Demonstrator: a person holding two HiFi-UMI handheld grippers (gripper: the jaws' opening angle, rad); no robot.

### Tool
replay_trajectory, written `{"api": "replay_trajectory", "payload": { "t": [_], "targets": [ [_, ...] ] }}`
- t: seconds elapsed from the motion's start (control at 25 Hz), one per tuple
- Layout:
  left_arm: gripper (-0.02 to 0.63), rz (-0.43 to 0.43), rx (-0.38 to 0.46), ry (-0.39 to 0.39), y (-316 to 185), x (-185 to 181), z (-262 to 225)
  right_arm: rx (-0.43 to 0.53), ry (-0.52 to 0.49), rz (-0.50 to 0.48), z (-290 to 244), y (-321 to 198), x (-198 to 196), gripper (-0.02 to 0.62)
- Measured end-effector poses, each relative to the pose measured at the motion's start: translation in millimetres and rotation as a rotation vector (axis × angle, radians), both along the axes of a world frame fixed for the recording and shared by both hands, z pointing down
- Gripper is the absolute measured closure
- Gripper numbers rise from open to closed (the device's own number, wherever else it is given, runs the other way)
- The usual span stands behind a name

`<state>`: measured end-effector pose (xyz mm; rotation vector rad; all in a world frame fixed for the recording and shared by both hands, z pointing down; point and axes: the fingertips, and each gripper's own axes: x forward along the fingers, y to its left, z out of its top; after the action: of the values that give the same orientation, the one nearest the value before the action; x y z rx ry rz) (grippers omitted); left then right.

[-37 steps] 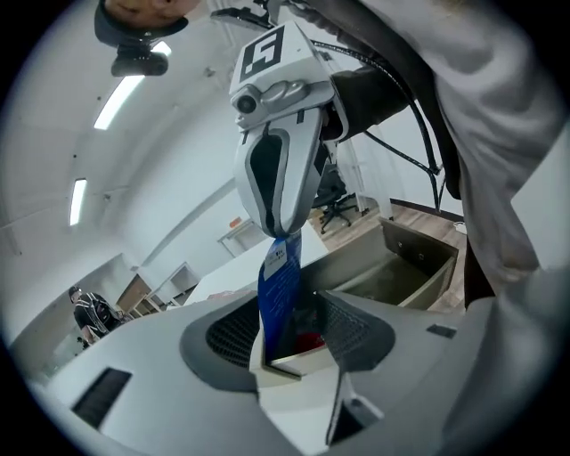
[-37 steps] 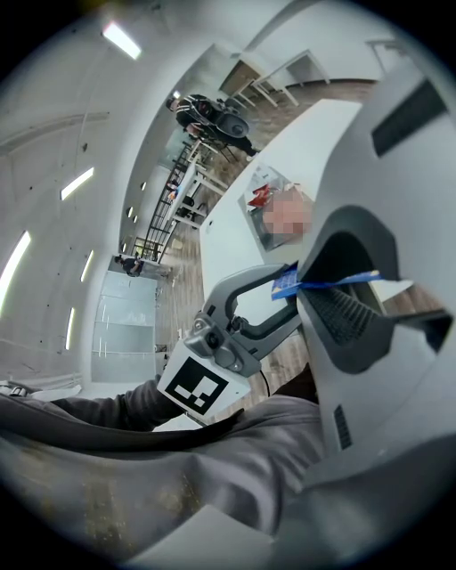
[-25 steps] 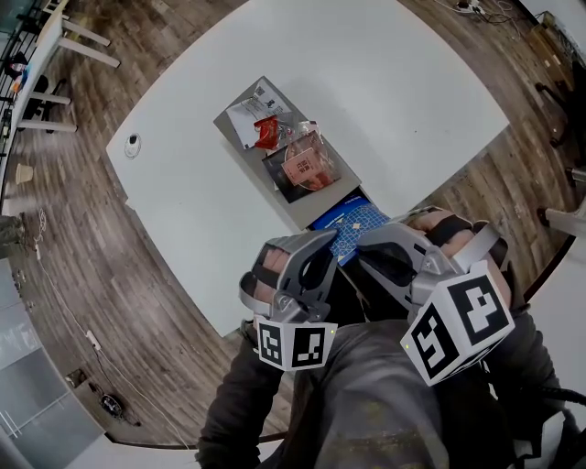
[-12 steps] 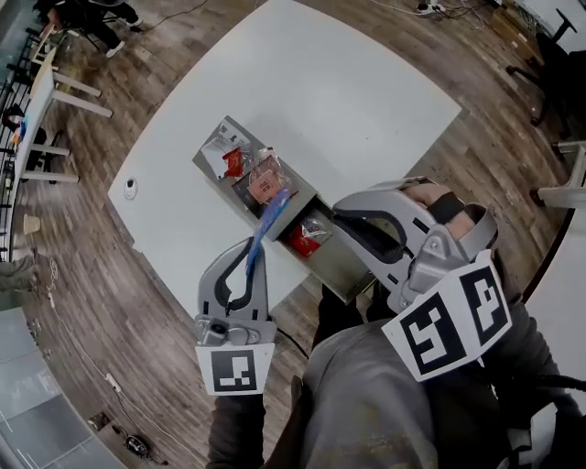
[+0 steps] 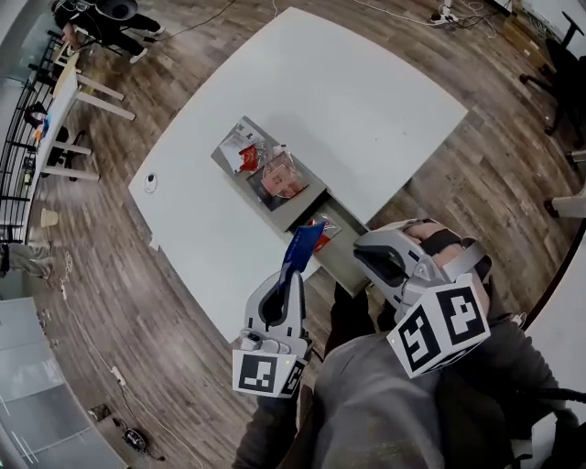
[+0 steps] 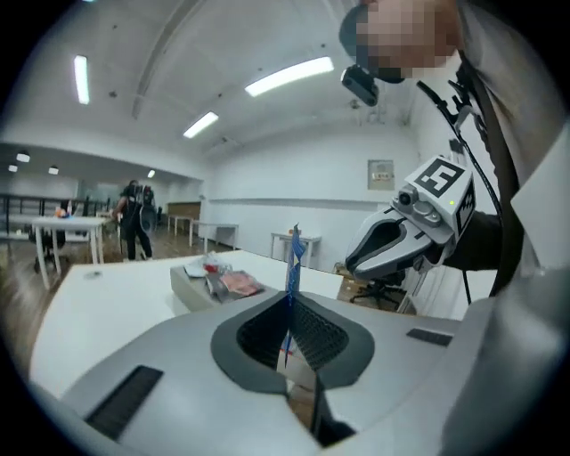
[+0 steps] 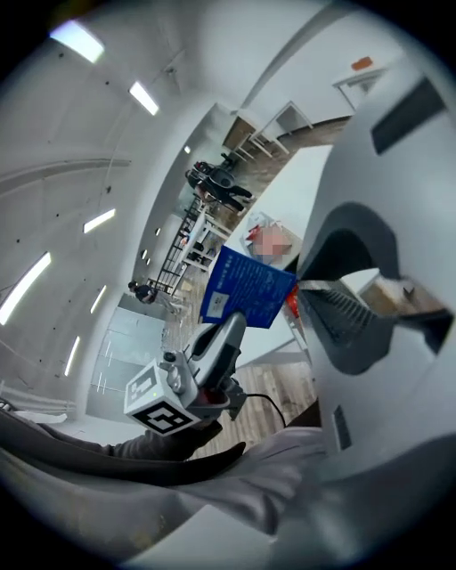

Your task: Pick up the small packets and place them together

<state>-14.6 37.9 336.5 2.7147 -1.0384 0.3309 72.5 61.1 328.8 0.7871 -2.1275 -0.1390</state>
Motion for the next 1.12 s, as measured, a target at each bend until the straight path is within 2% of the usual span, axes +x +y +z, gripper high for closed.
{"api": "replay_trajectory", "payload": {
  "t": [0.12,0.2,0.28,0.36,0.44,0.52,0.64,0.76,0.92,1.0,1.12],
  "targets": [
    [0.603,-0.037,-0.128,0.139,6,-6,17,-0.022,-0.043,-0.035,1,2,-13,0.559],
    [0.603,-0.032,-0.15,0.211,3,-11,17,-0.029,-0.067,-0.076,-6,-1,-22,0.496],
    [0.603,0.029,-0.14,0.259,5,-14,10,-0.026,-0.056,-0.125,-13,-4,-32,0.452],
    [0.603,0.124,-0.106,0.271,10,-14,0,-0.015,-0.05,-0.165,-20,-7,-42,0.421],
    [0.603,0.196,-0.078,0.274,12,-15,-8,-0.004,-0.056,-0.196,-27,-11,-51,0.416],
    [0.603,0.222,-0.088,0.319,11,-20,-15,-0.003,-0.059,-0.221,-30,-16,-58,0.413],
    [0.603,0.155,-0.173,0.408,-7,-37,-15,0.028,-0.012,-0.196,-30,-31,-60,0.413],
    [0.603,0.074,-0.258,0.436,-35,-47,-6,0.07,0.032,-0.124,-30,-51,-52,0.413],
    [0.603,0.055,-0.367,0.519,-73,-43,-6,0.078,0.0,-0.07,-33,-75,-47,0.413],
    [0.603,0.095,-0.41,0.556,-86,-36,-10,0.061,-0.063,-0.058,-37,-87,-46,0.413],
    [0.603,0.26,-0.393,0.55,-87,-24,-25,-0.023,-0.208,-0.095,-47,-100,-47,0.407]
  ]
}}
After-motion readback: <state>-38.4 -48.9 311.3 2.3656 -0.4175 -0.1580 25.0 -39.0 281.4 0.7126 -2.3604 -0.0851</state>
